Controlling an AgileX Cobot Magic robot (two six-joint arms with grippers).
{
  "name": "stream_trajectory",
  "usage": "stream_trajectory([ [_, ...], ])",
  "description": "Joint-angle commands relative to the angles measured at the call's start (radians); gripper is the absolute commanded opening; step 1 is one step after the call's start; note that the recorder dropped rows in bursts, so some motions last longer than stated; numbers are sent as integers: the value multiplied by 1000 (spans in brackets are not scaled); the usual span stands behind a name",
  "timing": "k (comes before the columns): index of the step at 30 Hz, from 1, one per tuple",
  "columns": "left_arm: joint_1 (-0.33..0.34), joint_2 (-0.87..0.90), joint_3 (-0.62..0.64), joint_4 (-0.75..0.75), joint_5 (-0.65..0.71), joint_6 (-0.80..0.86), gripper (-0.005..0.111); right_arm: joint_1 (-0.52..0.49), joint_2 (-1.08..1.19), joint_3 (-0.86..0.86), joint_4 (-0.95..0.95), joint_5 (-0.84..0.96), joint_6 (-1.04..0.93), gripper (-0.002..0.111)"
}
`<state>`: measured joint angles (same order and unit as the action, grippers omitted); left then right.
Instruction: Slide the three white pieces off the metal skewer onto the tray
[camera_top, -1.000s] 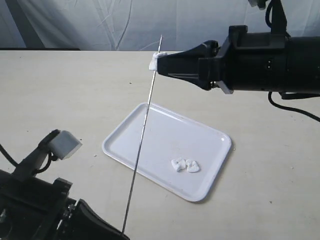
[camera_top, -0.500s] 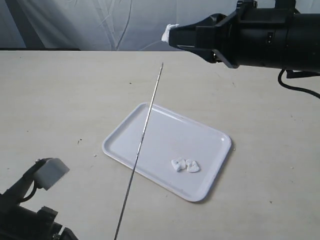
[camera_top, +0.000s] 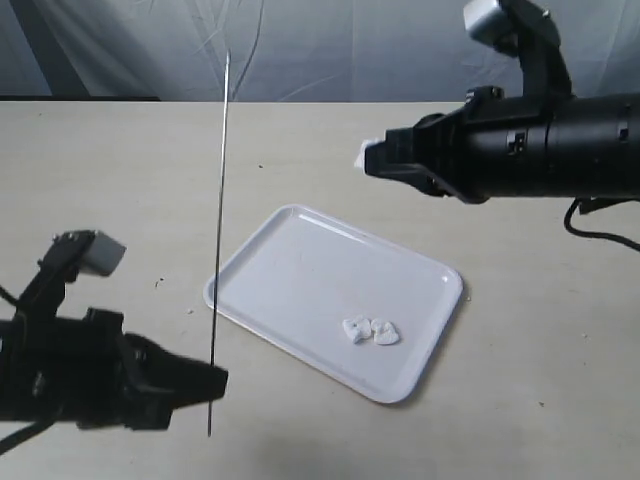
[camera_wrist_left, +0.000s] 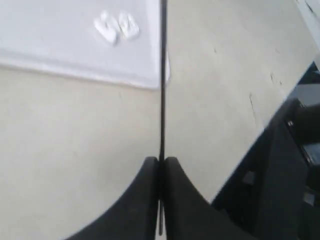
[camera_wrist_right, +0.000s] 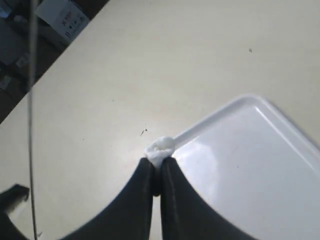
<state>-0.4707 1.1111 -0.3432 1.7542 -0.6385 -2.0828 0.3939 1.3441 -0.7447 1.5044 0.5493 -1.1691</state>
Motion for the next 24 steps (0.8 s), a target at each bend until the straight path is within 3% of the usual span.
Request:
stream_trajectory([
  [1, -9, 46, -99, -10, 93, 43, 0, -2, 93, 17, 3, 64, 23, -1],
  [9, -9, 266, -220, -10, 166, 131, 0, -2, 269, 18, 77, 74, 21, -1],
  [18, -9, 491, -312, -10, 144, 173, 0, -2, 439, 12, 147, 54, -16, -1],
  [24, -9, 575, -313, -10, 86, 173, 0, -2, 479, 12, 178, 57, -37, 20],
])
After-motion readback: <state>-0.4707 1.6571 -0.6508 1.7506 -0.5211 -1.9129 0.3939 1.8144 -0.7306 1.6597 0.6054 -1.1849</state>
